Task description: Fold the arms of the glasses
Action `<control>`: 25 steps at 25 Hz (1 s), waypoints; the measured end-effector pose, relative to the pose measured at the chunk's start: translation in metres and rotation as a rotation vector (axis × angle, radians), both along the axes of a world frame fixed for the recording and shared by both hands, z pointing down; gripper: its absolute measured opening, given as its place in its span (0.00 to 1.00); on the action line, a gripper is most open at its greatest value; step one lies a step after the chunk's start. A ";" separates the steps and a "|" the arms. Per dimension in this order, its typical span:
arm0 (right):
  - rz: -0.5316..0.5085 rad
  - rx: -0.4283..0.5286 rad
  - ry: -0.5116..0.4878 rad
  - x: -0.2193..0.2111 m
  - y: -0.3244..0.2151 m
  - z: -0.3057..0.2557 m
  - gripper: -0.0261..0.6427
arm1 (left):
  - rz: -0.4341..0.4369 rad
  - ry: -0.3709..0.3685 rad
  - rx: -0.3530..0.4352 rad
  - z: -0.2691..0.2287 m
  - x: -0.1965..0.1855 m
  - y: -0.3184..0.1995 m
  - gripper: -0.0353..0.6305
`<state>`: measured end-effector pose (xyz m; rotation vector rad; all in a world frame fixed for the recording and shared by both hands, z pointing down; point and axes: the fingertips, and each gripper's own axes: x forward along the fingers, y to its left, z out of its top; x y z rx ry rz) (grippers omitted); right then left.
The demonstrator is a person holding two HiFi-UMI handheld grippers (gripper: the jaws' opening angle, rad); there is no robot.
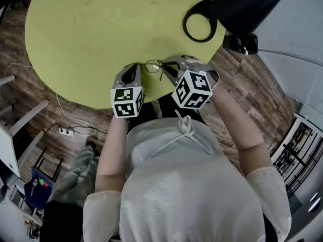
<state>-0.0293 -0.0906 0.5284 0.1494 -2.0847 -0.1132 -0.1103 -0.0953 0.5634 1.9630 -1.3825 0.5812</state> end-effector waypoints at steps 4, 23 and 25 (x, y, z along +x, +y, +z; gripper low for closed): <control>0.000 -0.002 0.003 0.001 0.005 0.000 0.06 | -0.001 -0.006 0.002 -0.004 0.001 0.003 0.06; -0.067 0.023 0.043 -0.014 0.013 -0.001 0.06 | -0.223 0.142 -0.214 0.024 -0.034 0.055 0.06; -0.078 0.031 0.065 -0.017 0.013 -0.001 0.06 | -0.222 0.149 -0.216 0.023 -0.036 0.054 0.06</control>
